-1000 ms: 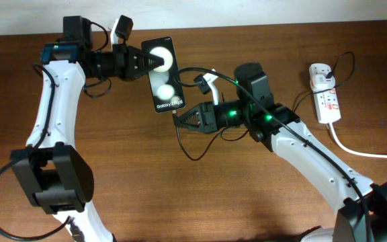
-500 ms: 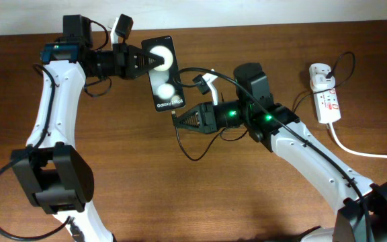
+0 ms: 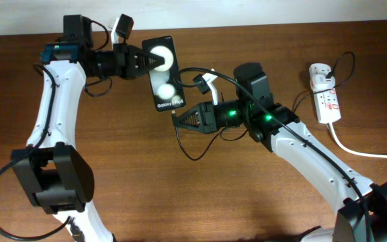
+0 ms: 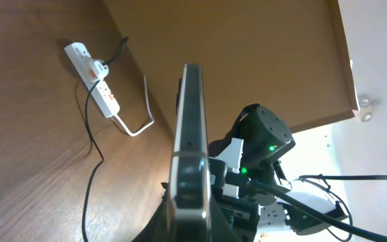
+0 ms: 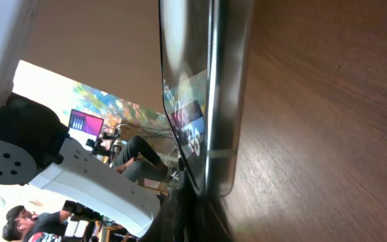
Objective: Plug charger to phone and switch on socket
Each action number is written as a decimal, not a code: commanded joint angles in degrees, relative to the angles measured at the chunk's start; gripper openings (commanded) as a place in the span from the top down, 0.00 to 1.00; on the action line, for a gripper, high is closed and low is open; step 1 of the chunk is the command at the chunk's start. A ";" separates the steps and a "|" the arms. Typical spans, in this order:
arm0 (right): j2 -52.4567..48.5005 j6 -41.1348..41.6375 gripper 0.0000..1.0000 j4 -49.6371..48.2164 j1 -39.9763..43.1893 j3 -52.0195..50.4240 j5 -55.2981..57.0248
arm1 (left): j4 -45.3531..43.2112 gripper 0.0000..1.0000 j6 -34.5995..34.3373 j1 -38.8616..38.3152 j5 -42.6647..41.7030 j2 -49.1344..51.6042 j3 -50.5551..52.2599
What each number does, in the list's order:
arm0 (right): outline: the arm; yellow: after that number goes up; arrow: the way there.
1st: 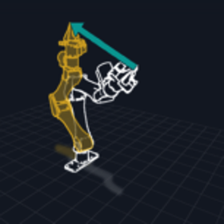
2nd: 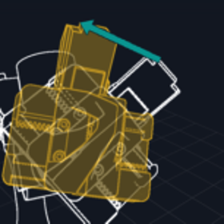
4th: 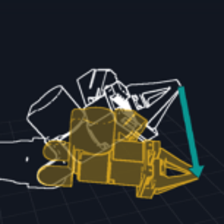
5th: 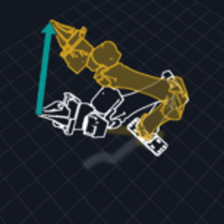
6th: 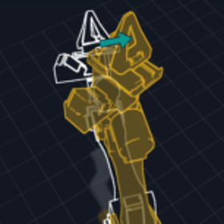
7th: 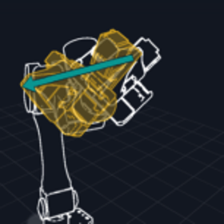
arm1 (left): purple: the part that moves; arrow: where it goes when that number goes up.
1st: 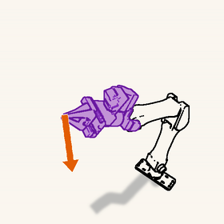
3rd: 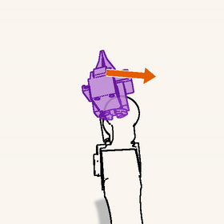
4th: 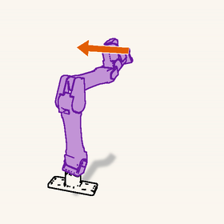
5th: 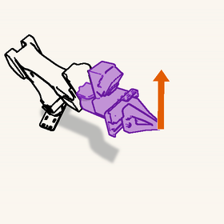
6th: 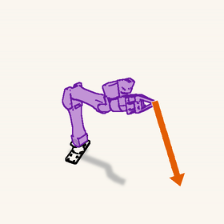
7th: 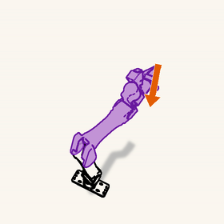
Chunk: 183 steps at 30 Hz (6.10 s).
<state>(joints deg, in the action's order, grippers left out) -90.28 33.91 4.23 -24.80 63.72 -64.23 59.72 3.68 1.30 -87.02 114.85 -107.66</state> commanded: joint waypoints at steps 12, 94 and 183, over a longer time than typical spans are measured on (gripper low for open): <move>-0.22 -0.37 0.96 -1.01 -0.20 -0.20 -1.09 | -0.13 1.00 0.28 -0.57 -2.60 -1.40 0.04; -0.22 3.28 0.96 -3.23 1.27 -0.20 0.79 | -0.98 1.00 -1.92 -1.75 -2.16 -1.42 0.04; -1.18 -5.20 0.39 12.52 0.66 -0.20 8.20 | -14.32 1.00 -7.37 -4.26 51.25 -1.29 28.33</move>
<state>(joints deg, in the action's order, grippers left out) -91.05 29.71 16.71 -23.83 62.48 -56.77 45.58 -3.09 -3.09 -35.09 114.85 -79.75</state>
